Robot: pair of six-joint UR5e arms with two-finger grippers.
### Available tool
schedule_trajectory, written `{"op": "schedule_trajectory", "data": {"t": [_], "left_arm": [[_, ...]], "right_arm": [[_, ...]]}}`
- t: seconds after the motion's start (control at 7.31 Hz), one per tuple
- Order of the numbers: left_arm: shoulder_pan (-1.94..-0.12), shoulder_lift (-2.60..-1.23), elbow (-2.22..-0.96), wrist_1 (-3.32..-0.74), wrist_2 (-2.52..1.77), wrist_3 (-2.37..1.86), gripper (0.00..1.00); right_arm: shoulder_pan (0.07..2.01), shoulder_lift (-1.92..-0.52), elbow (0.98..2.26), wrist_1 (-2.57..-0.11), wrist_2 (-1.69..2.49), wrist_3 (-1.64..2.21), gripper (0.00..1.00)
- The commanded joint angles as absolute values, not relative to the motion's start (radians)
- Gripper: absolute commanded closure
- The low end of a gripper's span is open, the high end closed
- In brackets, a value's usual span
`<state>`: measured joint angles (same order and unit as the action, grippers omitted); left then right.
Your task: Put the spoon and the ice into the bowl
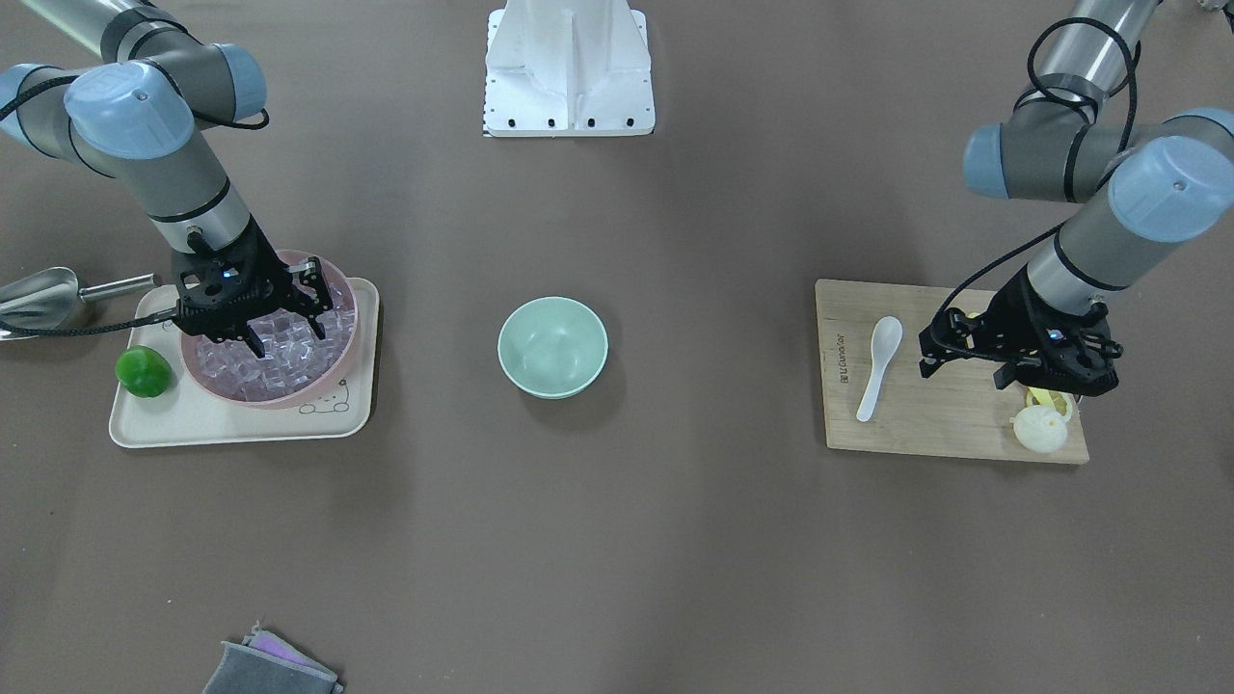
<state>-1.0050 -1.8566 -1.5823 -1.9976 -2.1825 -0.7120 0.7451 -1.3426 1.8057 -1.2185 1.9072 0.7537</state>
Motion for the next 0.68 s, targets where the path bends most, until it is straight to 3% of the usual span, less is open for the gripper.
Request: {"op": "schedule_trajectory", "data": {"t": [0.0, 0.27, 0.55], "left_arm": [[-1.008, -1.841, -1.597, -1.999, -2.18, -0.713, 0.03], [-1.009, -1.827, -1.612, -1.999, -2.178, -0.712, 0.03], [-1.009, -1.806, -1.623, -1.999, -2.18, -0.71, 0.03]], "right_arm": [[0.742, -1.341, 1.796, -1.218, 1.907, 0.755, 0.33], [0.742, -1.339, 1.798, -1.218, 1.908, 0.758, 0.43], [0.742, -1.341, 1.796, -1.218, 1.91, 0.756, 0.78]]}}
